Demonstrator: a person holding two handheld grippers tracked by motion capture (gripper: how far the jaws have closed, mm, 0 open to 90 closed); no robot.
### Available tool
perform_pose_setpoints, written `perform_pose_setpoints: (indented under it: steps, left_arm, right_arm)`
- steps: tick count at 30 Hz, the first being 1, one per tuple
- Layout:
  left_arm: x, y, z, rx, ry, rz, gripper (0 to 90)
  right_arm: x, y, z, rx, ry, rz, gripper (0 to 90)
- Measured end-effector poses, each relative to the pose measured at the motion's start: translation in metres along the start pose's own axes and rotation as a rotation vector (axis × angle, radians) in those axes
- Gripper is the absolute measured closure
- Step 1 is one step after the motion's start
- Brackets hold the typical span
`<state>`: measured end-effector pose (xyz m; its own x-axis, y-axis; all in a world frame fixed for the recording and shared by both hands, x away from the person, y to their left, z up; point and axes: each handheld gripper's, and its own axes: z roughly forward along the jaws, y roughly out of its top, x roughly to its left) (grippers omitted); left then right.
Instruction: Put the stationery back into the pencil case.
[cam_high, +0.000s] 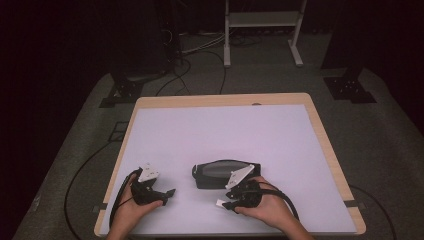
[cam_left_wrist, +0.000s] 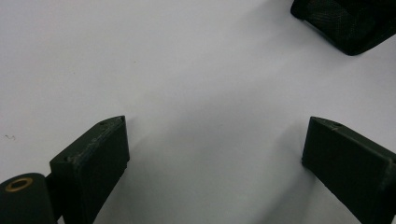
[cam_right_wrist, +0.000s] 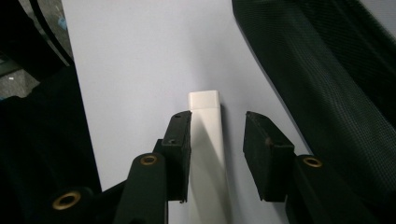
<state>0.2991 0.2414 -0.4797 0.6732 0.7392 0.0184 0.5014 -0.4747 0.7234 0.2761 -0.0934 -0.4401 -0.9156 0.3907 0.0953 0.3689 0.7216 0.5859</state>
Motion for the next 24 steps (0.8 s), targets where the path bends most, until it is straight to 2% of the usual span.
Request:
perform_pose_setpoints:
  steps: [6,14,24]
  left_arm:
    - [0.0,0.0,0.0,0.0,-0.001,0.0,6.4]
    - [0.0,0.0,0.0,0.0,-0.001,-0.002,6.5]
    - [0.0,0.0,0.0,0.001,0.0,-0.002,6.5]
  right_arm:
    - [0.003,0.003,0.009,0.026,-0.001,-0.014,61.6]
    - [0.008,0.002,0.02,0.075,-0.03,-0.039,63.7]
    - [0.009,0.001,0.02,0.066,-0.052,-0.041,70.2]
